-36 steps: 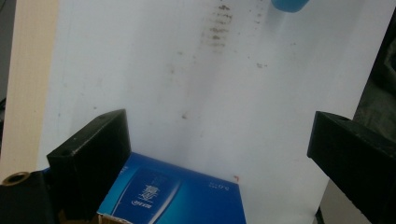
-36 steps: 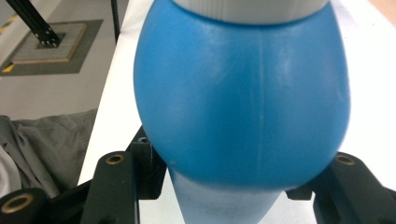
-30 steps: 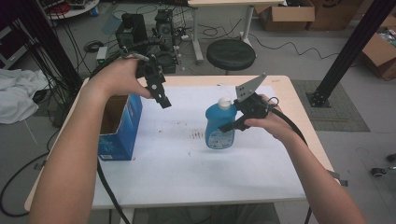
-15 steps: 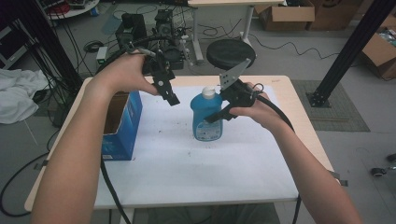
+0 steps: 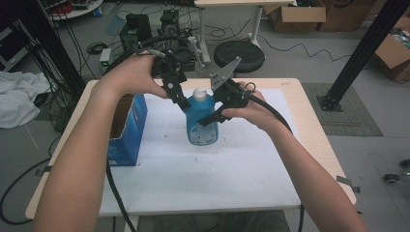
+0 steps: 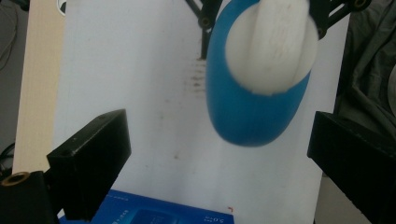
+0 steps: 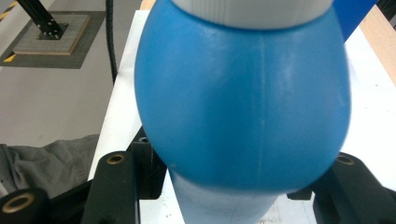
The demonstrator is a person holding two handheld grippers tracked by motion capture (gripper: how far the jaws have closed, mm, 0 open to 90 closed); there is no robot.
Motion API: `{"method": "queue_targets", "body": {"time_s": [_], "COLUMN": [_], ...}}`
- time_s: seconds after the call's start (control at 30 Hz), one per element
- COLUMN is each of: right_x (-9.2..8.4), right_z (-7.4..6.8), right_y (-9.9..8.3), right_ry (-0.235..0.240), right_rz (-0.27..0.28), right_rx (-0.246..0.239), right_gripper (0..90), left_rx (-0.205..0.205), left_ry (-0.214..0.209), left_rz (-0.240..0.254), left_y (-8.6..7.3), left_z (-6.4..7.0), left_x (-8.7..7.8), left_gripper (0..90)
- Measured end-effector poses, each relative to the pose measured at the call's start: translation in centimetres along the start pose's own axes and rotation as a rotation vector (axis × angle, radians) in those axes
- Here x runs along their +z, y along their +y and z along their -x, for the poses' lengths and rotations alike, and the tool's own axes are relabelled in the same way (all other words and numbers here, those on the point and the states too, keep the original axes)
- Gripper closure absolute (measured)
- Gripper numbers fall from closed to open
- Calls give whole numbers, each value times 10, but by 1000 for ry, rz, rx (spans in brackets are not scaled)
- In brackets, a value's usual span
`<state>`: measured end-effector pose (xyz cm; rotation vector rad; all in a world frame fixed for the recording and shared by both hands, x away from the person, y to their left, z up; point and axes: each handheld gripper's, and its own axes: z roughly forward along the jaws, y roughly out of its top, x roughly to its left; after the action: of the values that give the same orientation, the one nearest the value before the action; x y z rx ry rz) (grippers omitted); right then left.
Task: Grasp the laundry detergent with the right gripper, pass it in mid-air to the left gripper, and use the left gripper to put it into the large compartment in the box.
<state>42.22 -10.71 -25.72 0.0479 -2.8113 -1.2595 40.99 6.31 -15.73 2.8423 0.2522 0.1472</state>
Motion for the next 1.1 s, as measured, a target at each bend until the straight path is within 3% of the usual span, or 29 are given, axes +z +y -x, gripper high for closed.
{"method": "queue_targets", "body": {"time_s": [0.57, 0.73, 0.77, 1.1], "right_x": [4, 3, 3, 0], "right_z": [-3, -4, -4, -3], "right_y": [14, 14, 14, 13], "right_ry": [-5, -4, -8, -7], "right_rz": [3, 7, 11, 14], "right_rx": [-9, -13, -15, -12], "right_gripper": [448, 448, 448, 448], "left_rx": [11, 31, 14, 18], "left_ry": [-18, -23, -27, -35], "left_rz": [23, 4, 17, 24], "left_y": [8, 8, 8, 10], "left_z": [4, 2, 3, 3], "left_x": [10, 13, 15, 17], "left_gripper": [67, 68, 69, 124]}}
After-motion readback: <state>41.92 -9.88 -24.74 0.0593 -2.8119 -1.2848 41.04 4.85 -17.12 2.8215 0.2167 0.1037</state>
